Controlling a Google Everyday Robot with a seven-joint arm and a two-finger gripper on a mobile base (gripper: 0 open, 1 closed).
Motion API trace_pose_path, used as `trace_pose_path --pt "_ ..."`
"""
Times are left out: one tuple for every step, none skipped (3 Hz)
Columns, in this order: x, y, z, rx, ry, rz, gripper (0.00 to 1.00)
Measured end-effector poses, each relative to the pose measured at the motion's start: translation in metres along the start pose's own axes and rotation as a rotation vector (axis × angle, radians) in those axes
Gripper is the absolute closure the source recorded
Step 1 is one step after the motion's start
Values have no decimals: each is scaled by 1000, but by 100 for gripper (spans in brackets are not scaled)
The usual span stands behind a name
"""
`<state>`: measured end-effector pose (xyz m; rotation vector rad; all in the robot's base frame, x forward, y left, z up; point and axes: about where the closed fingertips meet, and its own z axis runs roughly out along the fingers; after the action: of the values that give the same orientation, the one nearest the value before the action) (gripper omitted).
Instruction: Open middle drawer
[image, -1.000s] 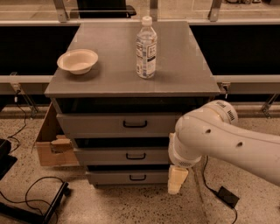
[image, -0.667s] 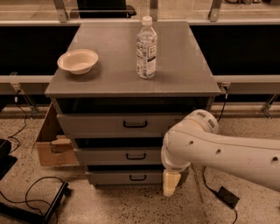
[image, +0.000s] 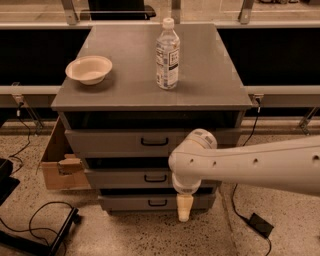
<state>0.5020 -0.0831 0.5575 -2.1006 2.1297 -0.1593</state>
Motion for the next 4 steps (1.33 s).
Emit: trace_pose_path --pt "-1 1 9 -19 3 0 0" --pt "-1 1 9 -18 3 0 0" --pt "15 -11 28 -7 46 2 0" --pt "39 -31 53 13 127 6 0"
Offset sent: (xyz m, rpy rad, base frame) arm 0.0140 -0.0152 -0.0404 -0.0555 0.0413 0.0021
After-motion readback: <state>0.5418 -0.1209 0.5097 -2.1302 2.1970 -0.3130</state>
